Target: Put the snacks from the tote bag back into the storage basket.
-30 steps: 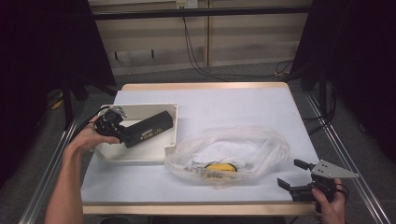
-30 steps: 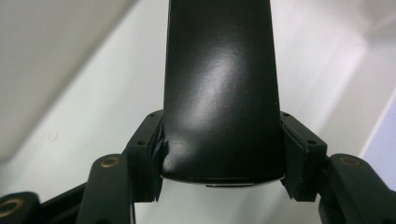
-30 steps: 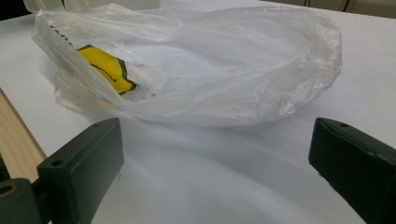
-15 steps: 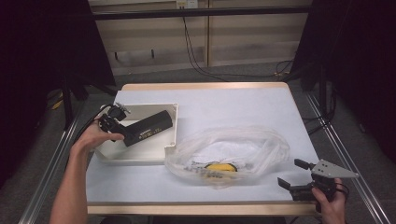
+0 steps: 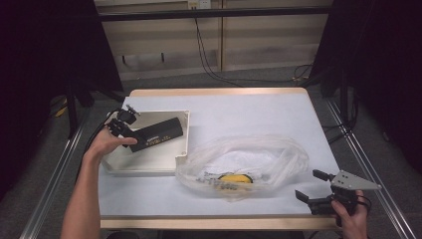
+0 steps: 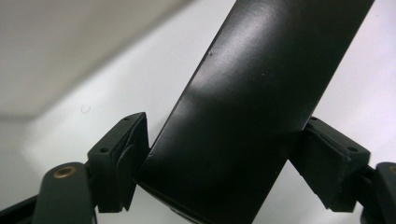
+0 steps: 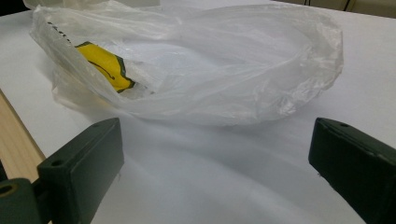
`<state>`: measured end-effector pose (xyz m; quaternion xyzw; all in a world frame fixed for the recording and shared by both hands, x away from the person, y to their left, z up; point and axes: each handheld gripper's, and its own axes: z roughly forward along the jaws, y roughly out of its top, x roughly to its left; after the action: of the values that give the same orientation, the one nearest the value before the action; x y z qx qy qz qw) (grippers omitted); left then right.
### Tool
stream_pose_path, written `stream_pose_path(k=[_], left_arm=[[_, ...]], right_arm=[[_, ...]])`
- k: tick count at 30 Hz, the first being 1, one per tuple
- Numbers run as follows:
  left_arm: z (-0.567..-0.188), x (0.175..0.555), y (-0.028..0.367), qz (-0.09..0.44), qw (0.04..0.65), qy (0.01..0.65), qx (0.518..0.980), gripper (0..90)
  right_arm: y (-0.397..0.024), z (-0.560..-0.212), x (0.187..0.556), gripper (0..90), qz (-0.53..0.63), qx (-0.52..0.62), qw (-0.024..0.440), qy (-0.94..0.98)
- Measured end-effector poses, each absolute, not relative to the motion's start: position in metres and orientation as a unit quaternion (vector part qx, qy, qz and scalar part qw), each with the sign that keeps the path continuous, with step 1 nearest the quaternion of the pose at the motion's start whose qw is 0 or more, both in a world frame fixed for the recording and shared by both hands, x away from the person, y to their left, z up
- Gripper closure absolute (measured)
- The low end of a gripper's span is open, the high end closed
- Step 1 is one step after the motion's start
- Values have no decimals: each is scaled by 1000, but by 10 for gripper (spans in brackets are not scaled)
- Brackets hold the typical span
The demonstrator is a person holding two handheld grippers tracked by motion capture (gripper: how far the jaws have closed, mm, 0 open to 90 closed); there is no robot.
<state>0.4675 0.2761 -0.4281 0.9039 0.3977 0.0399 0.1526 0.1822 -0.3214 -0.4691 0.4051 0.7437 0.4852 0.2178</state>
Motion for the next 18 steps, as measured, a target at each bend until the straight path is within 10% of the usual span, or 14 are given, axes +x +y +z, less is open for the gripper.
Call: stream_pose_path(k=[18], left_arm=[[-433, 470, 260, 68, 178, 382, 904, 184]], right_arm=[[-318, -468, 181, 27, 483, 401, 218, 747]])
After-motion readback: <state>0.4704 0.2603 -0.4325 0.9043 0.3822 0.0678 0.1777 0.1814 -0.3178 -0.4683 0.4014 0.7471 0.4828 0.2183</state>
